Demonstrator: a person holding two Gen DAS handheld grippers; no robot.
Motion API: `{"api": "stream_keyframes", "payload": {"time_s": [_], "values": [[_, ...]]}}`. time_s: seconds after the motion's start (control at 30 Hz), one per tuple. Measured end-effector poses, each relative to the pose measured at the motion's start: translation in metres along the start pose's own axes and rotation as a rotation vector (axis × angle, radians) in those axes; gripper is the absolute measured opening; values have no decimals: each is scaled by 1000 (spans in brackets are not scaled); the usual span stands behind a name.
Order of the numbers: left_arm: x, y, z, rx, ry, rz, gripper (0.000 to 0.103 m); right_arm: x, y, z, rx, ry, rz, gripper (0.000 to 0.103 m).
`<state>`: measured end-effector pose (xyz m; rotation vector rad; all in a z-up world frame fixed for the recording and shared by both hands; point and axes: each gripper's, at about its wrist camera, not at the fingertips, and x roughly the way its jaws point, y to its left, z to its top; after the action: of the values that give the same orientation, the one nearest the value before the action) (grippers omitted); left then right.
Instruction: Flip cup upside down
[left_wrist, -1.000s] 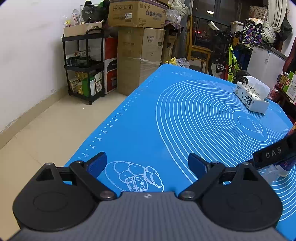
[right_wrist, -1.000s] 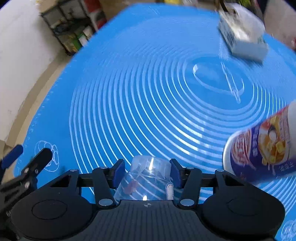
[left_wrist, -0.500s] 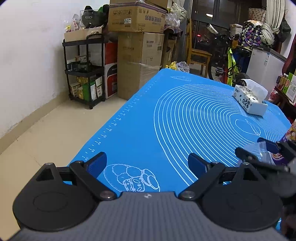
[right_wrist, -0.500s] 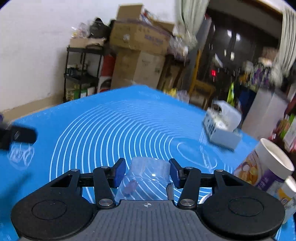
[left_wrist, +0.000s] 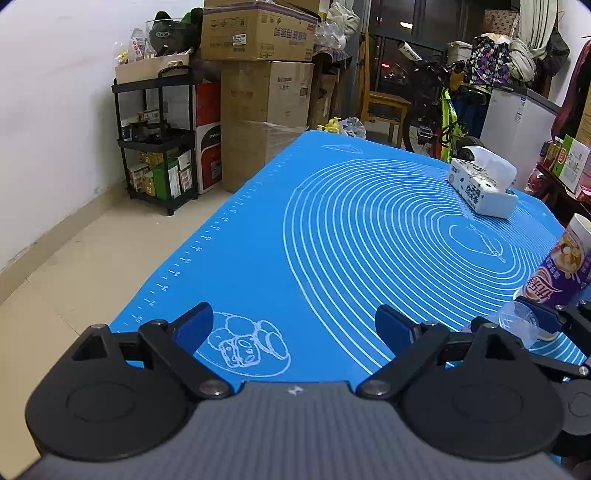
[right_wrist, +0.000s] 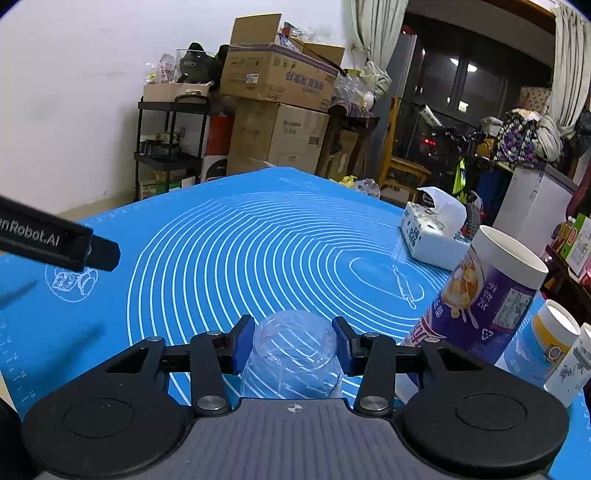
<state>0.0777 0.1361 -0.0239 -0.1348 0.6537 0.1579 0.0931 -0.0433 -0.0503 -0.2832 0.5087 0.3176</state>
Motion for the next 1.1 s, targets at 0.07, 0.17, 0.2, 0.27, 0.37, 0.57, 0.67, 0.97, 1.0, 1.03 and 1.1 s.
{"api": "stream_keyframes", "payload": {"time_s": [0.07, 0.17, 0.2, 0.27, 0.37, 0.57, 0.67, 0.97, 1.0, 1.03, 1.1], "values": [[-4, -3, 0, 7, -3, -3, 94, -4, -1, 0, 4, -6, -5, 61], [-10, -8, 1, 16, -13, -3, 94, -15, -4, 3, 1, -20, 9, 68], [-13, -10, 1, 19, -15, -6, 94, -20, -7, 4, 6, -25, 13, 71], [-20, -16, 0, 25, -13, -10, 94, -35, -16, 5, 31, -36, 29, 74], [-31, -27, -3, 33, -2, -8, 94, -60, -34, 4, 67, -40, 39, 76], [-60, -58, -15, 97, -7, -60, 94, -103, -73, -19, 112, 14, -15, 80], [-72, -77, -24, 142, -14, -99, 94, -113, -94, -36, 164, 87, -63, 81], [-89, -115, -46, 231, 0, -162, 94, -147, -130, -64, 244, 106, -143, 81], [-90, -118, -48, 239, -2, -168, 94, -150, -132, -65, 248, 106, -145, 81], [-92, -120, -49, 247, -4, -174, 94, -152, -132, -66, 249, 107, -148, 81], [-96, -127, -53, 269, -10, -182, 94, -156, -132, -68, 246, 107, -150, 82]]}}
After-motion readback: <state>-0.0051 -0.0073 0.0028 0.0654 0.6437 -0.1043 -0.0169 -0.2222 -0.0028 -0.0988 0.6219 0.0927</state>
